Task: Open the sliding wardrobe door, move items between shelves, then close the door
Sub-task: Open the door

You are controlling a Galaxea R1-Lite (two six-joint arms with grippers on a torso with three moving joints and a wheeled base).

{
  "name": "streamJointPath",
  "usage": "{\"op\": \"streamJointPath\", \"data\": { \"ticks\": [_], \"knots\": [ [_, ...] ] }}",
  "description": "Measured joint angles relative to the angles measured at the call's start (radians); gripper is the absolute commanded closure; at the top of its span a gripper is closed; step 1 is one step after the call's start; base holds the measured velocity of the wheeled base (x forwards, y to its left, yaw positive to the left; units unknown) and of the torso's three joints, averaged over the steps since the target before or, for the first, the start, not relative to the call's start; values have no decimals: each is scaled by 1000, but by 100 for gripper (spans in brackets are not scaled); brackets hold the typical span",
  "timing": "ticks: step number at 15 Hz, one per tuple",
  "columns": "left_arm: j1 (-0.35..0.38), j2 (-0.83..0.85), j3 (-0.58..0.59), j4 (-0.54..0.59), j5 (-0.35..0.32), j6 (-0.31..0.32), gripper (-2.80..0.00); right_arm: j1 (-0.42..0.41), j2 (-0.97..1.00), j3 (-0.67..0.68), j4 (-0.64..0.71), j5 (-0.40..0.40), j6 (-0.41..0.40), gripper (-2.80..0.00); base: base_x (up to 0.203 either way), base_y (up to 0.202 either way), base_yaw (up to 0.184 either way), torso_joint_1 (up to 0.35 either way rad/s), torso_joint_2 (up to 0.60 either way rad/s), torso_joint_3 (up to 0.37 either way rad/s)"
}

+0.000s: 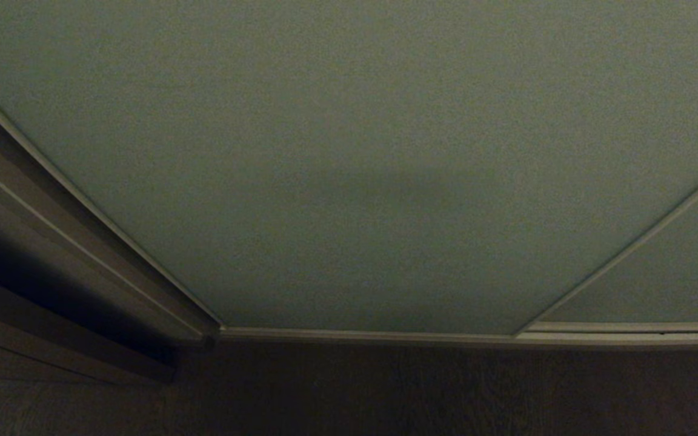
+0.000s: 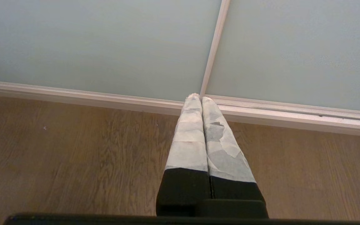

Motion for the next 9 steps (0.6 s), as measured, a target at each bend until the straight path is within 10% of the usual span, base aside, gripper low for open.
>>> {"op": "streamJointPath", "data": {
  "ticks": [9],
  "knots": [
    [0,0,0,0,-1,0,0,0,0,0,0,0,0,0,0,0,0,0,0,0]
  ]
}}
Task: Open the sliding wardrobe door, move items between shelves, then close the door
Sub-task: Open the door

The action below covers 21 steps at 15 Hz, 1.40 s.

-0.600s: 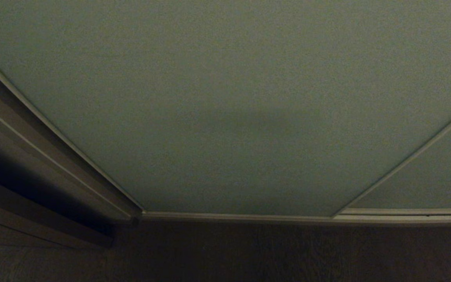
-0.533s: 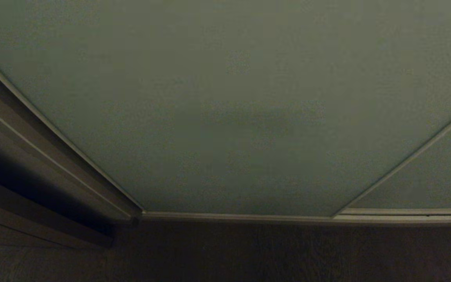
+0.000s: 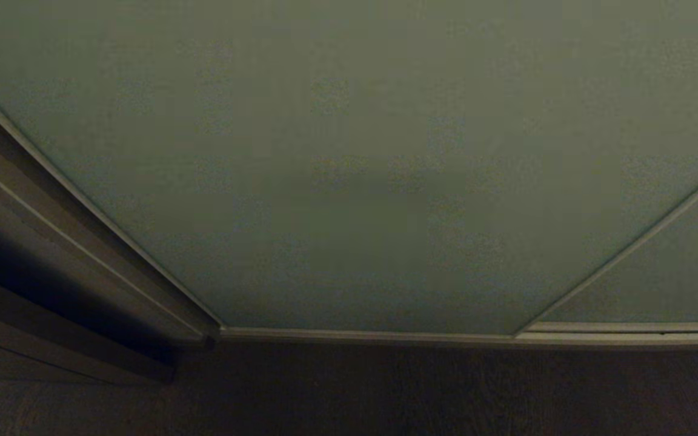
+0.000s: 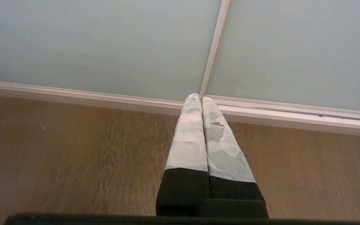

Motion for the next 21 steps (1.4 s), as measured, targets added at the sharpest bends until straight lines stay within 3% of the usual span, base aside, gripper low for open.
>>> {"op": "streamJointPath", "data": {
  "ticks": [18,21],
  "knots": [
    [0,1,-6,27,0,0,0,0,0,0,0,0,1,0,0,0,0,0,0,0],
    [0,4,-98,90,1,32,0,0,0,0,0,0,0,0,0,0,0,0,0,0]
  ]
}}
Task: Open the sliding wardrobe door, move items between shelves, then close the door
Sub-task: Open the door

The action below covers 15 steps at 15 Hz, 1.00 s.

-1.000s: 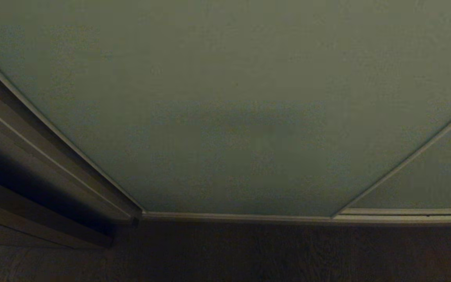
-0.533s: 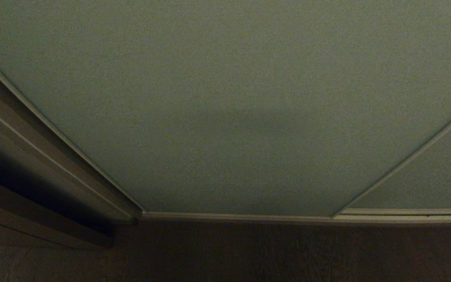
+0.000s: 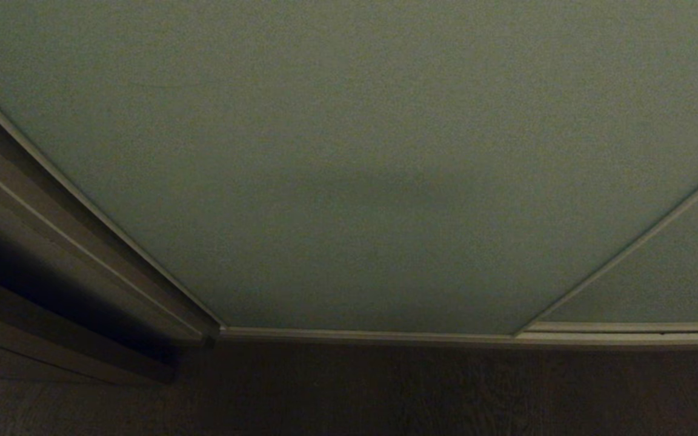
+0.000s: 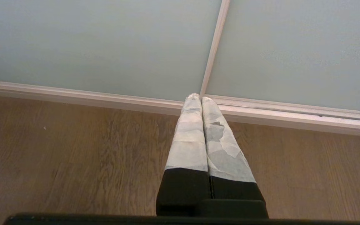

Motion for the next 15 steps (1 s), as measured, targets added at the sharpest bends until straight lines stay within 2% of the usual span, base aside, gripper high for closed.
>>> {"op": "streamJointPath", "data": {
  "ticks": [3,6,8,12,15],
  "knots": [
    [0,24,-146,39,7,7,0,0,0,0,0,0,0,0,0,0,0,0,0,0],
    [0,139,-345,11,58,4,0,0,0,0,0,0,0,0,0,0,0,0,0,0],
    [1,258,-470,-83,100,1,0,0,0,0,0,0,0,0,0,0,0,0,0,0],
    [3,527,-665,-383,240,2,0,0,0,0,0,0,0,0,0,0,0,0,0,0],
    [5,724,-839,-555,334,2,0,0,0,0,0,0,0,0,0,0,0,0,0,0]
  ]
}}
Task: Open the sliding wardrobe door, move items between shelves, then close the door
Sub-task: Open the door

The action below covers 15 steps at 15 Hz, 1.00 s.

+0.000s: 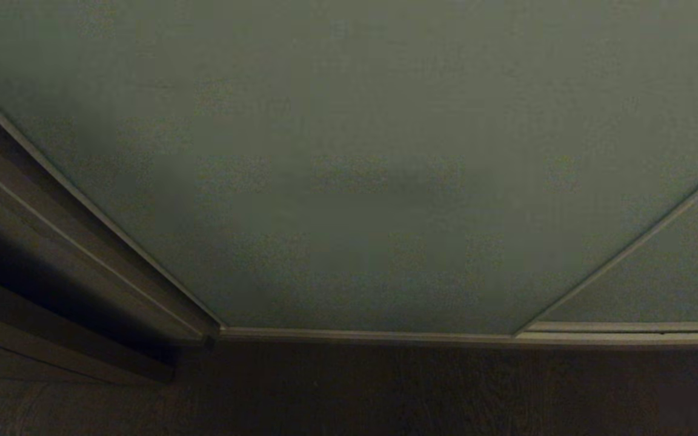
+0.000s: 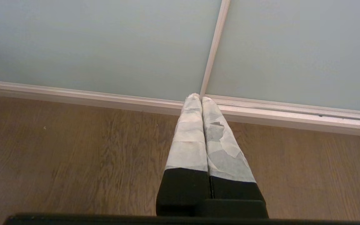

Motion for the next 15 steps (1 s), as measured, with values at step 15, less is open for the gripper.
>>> {"op": "streamJointPath", "data": {
  "ticks": [15],
  "knots": [
    [80,549,-442,-87,7,-65,0,0,0,0,0,0,0,0,0,0,0,0,0,0]
  ]
}}
